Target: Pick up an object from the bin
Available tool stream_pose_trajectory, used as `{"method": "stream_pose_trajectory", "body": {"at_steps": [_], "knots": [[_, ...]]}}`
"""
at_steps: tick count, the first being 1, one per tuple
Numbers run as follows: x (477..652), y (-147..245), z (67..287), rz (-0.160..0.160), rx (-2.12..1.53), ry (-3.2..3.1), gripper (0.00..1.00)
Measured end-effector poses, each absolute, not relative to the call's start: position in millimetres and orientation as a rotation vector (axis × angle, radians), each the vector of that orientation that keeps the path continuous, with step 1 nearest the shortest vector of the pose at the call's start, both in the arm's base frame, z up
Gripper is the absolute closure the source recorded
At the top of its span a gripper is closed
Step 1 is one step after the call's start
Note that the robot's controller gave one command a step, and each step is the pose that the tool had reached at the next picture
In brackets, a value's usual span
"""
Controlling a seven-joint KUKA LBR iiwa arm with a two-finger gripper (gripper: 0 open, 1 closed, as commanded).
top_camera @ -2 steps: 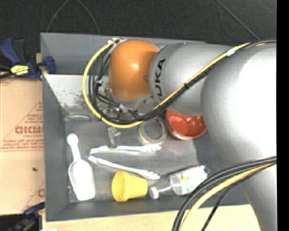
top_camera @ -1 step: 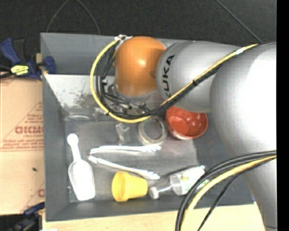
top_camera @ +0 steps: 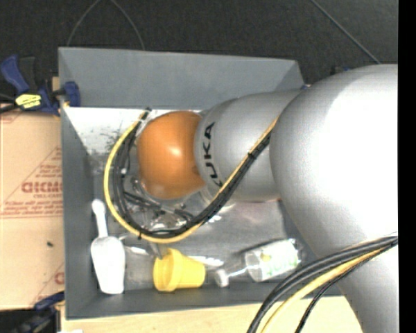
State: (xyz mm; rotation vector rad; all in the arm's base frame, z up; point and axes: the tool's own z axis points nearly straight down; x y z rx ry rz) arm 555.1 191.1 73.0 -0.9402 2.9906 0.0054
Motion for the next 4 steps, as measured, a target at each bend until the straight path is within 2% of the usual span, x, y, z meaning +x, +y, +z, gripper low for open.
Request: {"method": "stream_pose_trajectory", "body": {"at_steps": [1, 2, 3, 4], "knots": [[558.0, 189.0, 74.3, 0.005, -0.930, 2.989, 0.00], [554.4, 219.4, 71.0, 0.004, -1.434, 2.777, 1.00], [554.3, 219.4, 70.9, 0.004, -1.434, 2.777, 1.00], [563.0, 234.7, 97.7, 0.000, -1.881, 2.489, 1.00]]}}
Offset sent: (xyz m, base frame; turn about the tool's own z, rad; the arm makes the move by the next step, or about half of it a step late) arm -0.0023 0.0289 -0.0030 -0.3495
